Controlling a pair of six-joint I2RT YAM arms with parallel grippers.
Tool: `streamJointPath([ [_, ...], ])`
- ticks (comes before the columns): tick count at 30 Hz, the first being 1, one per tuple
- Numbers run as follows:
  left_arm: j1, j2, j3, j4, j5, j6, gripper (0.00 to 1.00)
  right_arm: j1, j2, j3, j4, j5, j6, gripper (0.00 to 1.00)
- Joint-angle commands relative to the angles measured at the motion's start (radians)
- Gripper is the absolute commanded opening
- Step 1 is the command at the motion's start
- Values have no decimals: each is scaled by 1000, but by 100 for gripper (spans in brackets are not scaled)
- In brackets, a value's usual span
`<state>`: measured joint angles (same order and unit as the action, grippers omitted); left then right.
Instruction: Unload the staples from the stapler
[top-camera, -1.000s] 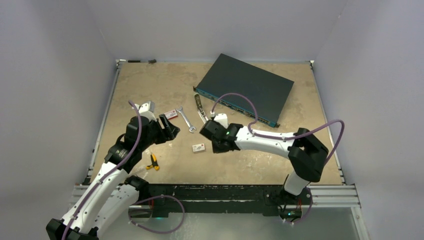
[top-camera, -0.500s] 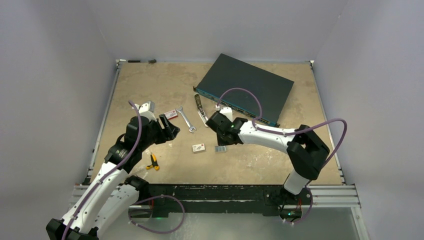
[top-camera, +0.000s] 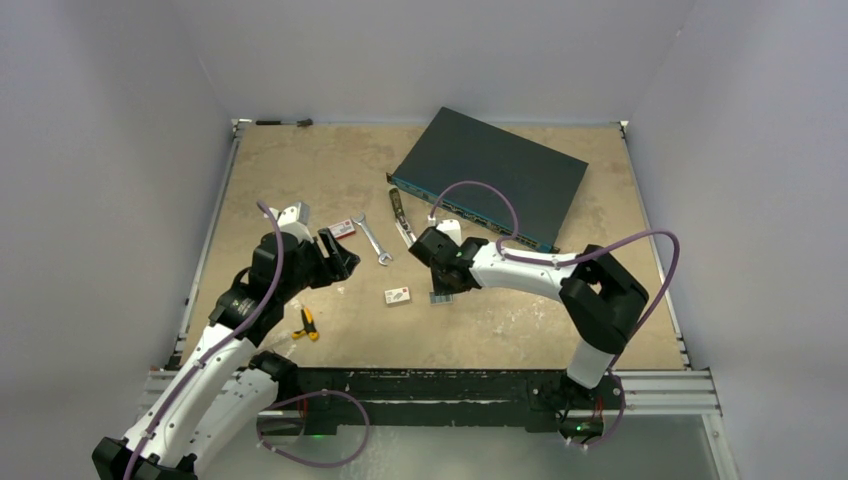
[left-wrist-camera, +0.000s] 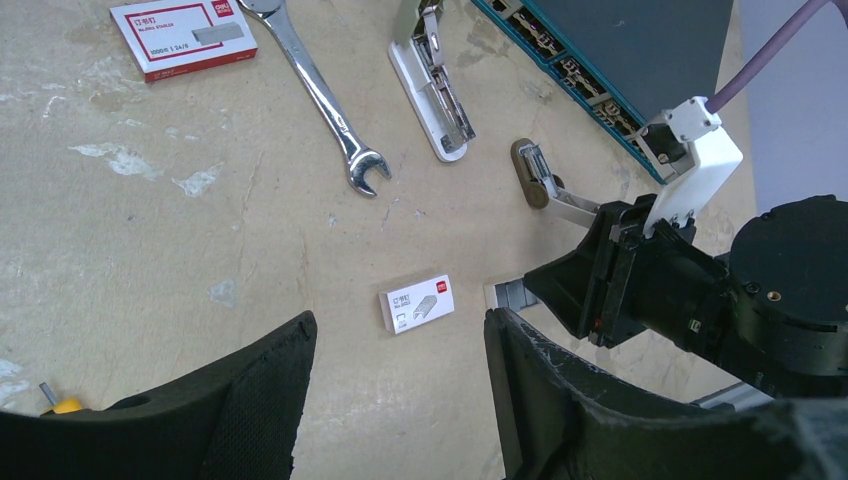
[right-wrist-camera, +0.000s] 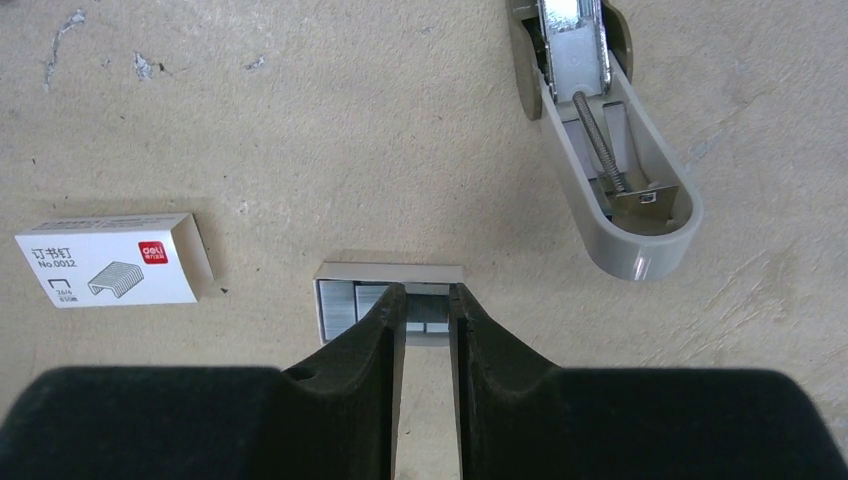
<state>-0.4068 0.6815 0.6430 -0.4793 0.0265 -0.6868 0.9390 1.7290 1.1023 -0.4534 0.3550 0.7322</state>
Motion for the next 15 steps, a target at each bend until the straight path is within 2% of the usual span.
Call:
streamJointPath([
  [1, 5, -1, -2, 31, 9, 17, 61, -6, -5, -13, 8, -18, -6, 24],
  [15, 5, 4, -3, 36, 10, 18, 61, -5, -20, -21, -2, -28, -1, 25],
])
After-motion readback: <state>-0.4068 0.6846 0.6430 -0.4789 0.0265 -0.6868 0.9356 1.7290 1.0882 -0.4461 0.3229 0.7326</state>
